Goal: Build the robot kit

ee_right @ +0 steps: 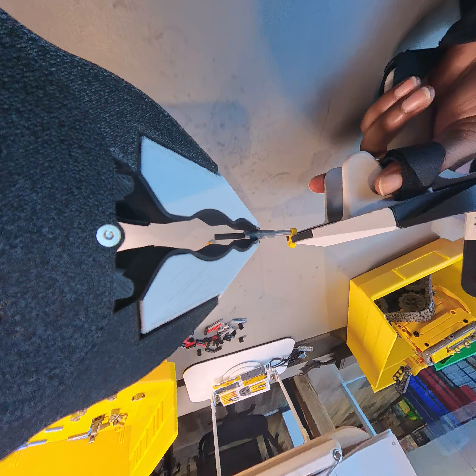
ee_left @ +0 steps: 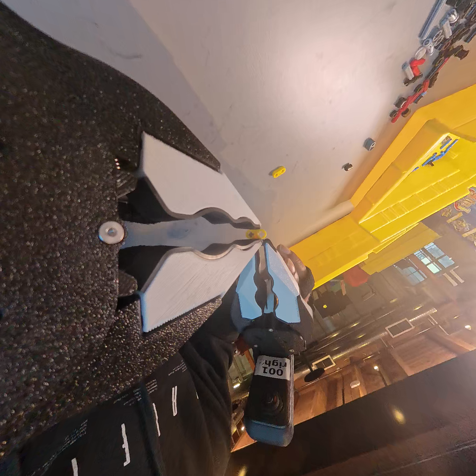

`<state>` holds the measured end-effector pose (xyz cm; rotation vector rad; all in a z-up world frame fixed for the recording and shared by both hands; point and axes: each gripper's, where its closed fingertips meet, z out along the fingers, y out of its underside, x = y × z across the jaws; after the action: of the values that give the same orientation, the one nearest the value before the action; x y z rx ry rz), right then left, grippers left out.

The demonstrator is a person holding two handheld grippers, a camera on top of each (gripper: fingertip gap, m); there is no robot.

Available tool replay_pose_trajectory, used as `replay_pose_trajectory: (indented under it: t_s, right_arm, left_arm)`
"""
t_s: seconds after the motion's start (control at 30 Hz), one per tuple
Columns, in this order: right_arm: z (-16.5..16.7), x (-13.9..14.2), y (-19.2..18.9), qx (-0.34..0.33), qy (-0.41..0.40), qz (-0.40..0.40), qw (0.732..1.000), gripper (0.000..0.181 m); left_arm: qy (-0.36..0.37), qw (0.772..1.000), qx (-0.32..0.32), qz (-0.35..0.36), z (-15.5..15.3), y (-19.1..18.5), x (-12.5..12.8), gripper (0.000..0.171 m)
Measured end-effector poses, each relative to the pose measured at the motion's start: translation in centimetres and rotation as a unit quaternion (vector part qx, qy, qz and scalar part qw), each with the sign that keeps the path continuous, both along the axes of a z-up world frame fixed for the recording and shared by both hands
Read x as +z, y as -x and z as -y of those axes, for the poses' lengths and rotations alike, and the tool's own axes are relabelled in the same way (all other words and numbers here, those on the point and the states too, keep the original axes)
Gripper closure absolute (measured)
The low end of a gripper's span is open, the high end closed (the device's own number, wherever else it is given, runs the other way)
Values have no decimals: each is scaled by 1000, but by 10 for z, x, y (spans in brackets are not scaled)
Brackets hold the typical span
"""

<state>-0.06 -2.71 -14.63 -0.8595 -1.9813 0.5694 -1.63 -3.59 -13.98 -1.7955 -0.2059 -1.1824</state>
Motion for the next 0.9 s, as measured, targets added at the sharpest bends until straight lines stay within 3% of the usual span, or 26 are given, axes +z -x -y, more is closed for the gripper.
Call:
replay_pose_trajectory:
  t_s: [0.47, 0.9]
  right_arm:
    - [2, 25, 8, -27, 135, -82, 987, 177]
    - [-4, 46, 14, -75, 177, -144, 971, 176]
  left_arm:
    - [-46, 990, 37, 129, -4, 10, 29, 165]
    - [-111, 980, 90, 141, -10, 16, 54, 166]
